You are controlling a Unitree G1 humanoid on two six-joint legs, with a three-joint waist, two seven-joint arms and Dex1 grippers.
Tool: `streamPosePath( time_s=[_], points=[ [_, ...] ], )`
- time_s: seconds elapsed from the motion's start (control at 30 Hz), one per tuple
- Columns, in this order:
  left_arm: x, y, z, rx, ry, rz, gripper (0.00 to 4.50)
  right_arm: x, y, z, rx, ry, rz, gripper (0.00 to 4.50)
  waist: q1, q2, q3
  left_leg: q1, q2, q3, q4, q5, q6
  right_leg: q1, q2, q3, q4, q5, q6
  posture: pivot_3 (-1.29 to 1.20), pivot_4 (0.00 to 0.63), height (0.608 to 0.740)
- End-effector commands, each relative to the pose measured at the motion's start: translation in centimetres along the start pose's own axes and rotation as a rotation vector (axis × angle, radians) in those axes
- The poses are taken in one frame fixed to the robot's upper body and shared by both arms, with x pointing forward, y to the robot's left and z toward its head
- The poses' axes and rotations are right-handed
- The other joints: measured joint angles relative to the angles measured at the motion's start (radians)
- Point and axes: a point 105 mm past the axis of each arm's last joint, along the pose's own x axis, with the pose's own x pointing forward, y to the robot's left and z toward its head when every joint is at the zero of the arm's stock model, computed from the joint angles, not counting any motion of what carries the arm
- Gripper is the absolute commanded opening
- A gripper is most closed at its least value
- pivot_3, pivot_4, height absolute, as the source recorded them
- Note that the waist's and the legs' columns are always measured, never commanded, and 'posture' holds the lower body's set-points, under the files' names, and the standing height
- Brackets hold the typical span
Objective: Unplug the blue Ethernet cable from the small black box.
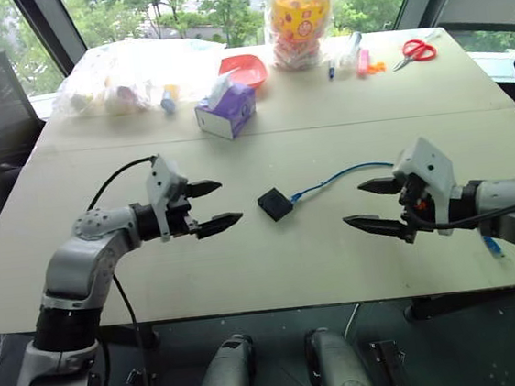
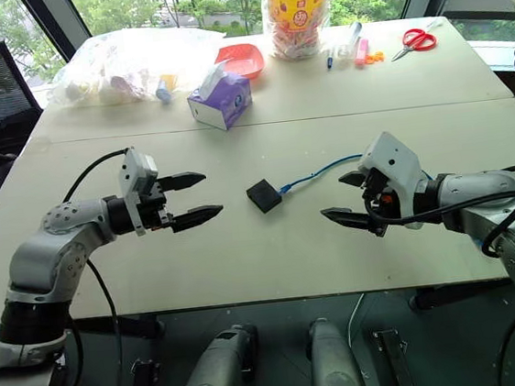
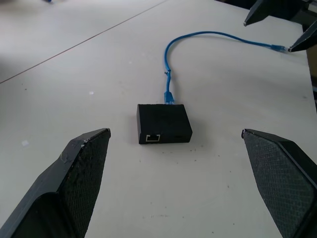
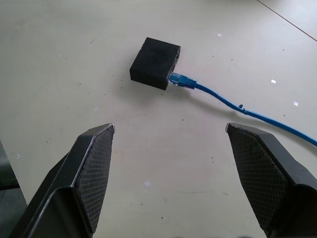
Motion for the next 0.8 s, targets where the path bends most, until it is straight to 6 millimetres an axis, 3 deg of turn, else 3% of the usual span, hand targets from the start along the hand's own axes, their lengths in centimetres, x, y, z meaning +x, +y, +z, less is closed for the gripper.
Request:
streamPosePath(
  time_s=[0.03, 0.63, 0.8],
  points=[
    [-0.1, -0.3, 1.0, 0.046, -0.026, -0.015, 4.44, -0.2, -0.1, 0.8, -0.039, -0.020, -0.007, 3.77, 0.000, 0.000, 0.000, 0.000, 0.000, 0.000, 0.000, 0.000, 0.000, 0.000, 0.000, 0.000, 0.000, 0.000, 0.000, 0.00, 0.150, 0.740],
    [-0.2, -0.1, 1.9, 0.004, -0.064, -0.019, 4.44, 0.7, -1.4, 0.6, -0.036, 0.024, 0.032, 3.77, 0.000, 0.000, 0.000, 0.000, 0.000, 0.000, 0.000, 0.000, 0.000, 0.000, 0.000, 0.000, 0.000, 0.000, 0.000, 0.00, 0.150, 0.740],
    [-0.1, -0.1, 2.0, 0.015, -0.058, -0.026, 4.44, 2.4, -2.6, 1.0, -0.129, 0.106, 0.090, 3.77, -0.007, 0.000, 0.000, 0.000, 0.000, 0.001, 0.001, 0.000, 0.000, 0.000, 0.000, 0.000, 0.000, 0.000, 0.000, 0.00, 0.150, 0.740]
  ],
)
